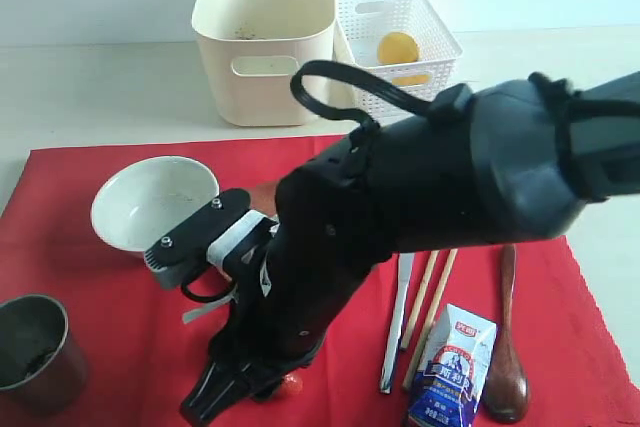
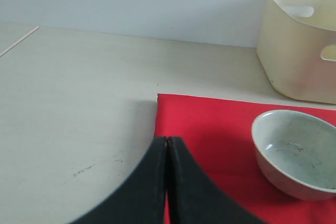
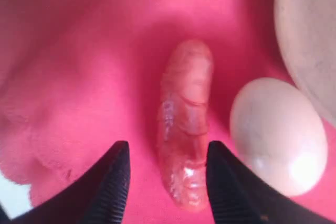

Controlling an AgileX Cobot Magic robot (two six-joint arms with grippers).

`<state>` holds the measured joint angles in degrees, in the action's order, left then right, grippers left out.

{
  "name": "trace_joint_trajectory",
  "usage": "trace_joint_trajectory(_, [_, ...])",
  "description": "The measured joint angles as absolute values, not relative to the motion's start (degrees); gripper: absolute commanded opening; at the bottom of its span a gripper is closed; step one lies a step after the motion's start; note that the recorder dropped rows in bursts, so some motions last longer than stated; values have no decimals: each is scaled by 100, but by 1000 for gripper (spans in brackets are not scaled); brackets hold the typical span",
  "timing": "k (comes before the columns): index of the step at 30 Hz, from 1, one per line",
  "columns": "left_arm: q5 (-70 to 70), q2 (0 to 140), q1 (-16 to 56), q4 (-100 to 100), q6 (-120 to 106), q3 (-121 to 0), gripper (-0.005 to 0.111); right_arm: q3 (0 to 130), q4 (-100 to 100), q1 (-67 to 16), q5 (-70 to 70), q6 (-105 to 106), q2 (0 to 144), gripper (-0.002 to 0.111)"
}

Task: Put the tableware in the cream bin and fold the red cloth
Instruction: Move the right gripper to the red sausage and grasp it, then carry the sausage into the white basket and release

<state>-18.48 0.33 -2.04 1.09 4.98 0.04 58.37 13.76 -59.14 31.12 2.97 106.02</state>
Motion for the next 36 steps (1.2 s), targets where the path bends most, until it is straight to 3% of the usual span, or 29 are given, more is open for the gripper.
trace_joint_trajectory(8, [-1848, 33, -204, 109, 498, 4, 1, 6005, 1201, -5923, 2975, 354, 11056, 42])
trace_joint_trajectory(19, [-1848, 33, -204, 109, 498, 4, 1, 6086, 1185, -5923, 3160, 537, 11065, 0])
trace_joint_trajectory(36, [-1848, 33, -204, 109, 498, 4, 1, 7007, 230, -5515, 3459, 427, 9758, 0])
